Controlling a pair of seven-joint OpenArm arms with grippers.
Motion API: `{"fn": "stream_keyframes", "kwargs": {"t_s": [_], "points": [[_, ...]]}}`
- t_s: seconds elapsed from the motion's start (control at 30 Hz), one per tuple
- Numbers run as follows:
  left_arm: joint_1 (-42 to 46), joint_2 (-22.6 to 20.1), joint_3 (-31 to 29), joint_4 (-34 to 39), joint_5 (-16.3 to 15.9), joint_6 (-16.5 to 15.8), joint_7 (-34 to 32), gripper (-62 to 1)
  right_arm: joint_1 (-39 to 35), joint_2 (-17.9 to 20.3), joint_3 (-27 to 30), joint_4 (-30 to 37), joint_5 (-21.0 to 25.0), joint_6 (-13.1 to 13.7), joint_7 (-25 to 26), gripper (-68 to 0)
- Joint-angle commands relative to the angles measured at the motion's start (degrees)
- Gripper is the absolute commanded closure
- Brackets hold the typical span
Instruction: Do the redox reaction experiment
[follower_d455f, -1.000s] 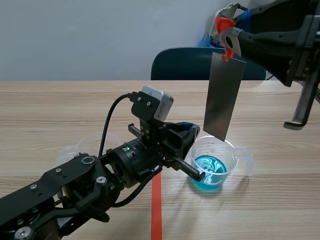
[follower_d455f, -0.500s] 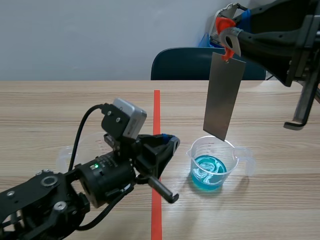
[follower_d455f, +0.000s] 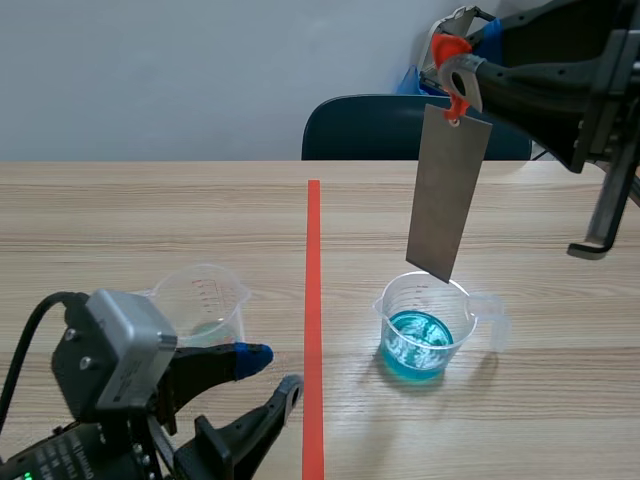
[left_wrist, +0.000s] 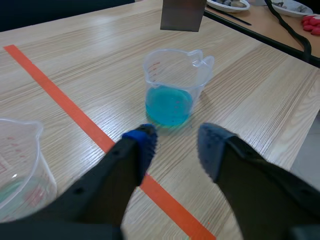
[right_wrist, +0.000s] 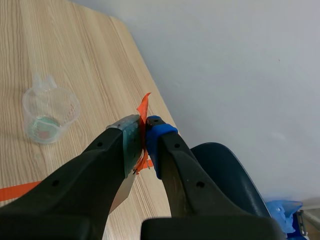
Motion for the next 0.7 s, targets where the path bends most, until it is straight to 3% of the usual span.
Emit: {"fn": "stream_keyframes", "kwargs": {"t_s": [0.0, 0.07, 0.2, 0.67], "points": [[1.0, 0.6, -1.4, 1.6, -0.1, 1.1, -1.2, -31.3, 0.6, 0.2, 0.6, 0.3, 0.6, -0.4, 1.0, -0.7], [2.4, 0.6, -2.5, 2.4, -0.1, 2.8, -1.4, -39.5, 0.6, 0.2, 0.6, 0.3, 0.6, -0.4, 1.0, -0.7], [3.6, 0.6, -3.5, 2.7, 1.0, 3.0, -1.6, -62.3, 0.6, 0.2, 0.6, 0.3, 0.6, -0.4, 1.0, -0.7], [3.8, 0.6, -3.5, 2.7, 2.1, 3.0, -1.4, -62.3, 0.6, 0.2, 0.6, 0.3, 0.6, -0.4, 1.0, -0.7]]}}
